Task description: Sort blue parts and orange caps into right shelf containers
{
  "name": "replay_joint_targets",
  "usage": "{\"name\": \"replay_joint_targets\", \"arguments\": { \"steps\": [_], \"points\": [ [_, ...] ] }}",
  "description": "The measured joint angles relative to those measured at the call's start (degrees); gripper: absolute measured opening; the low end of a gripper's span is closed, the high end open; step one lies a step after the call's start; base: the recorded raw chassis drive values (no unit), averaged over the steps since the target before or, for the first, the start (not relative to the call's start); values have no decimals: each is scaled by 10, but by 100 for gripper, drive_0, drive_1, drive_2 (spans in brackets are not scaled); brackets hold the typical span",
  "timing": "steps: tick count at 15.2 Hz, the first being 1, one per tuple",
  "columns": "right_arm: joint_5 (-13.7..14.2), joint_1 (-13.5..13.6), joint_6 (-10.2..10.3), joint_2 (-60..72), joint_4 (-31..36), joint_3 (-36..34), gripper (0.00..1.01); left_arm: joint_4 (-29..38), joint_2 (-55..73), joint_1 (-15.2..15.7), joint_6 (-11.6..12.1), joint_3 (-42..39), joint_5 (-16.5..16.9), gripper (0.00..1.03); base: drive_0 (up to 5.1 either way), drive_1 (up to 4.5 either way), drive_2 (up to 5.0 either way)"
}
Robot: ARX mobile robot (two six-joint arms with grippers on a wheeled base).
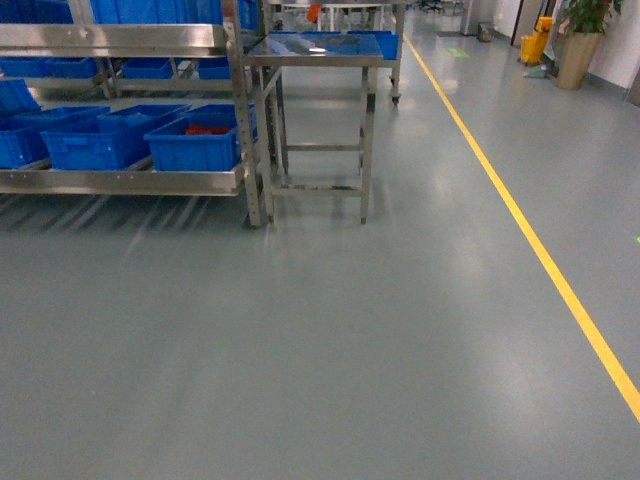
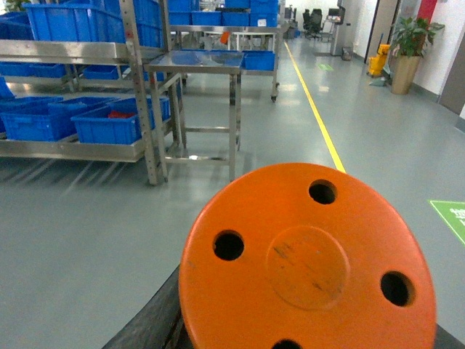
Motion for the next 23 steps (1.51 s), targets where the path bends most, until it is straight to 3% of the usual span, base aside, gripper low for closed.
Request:
{"name": "replay_joint_targets", "arguments": {
  "steps": [23],
  "points": [
    [0,0,0,0,-3,0,43,-2,0,0,0,0,0,41,0,433,-434]
  ]
}}
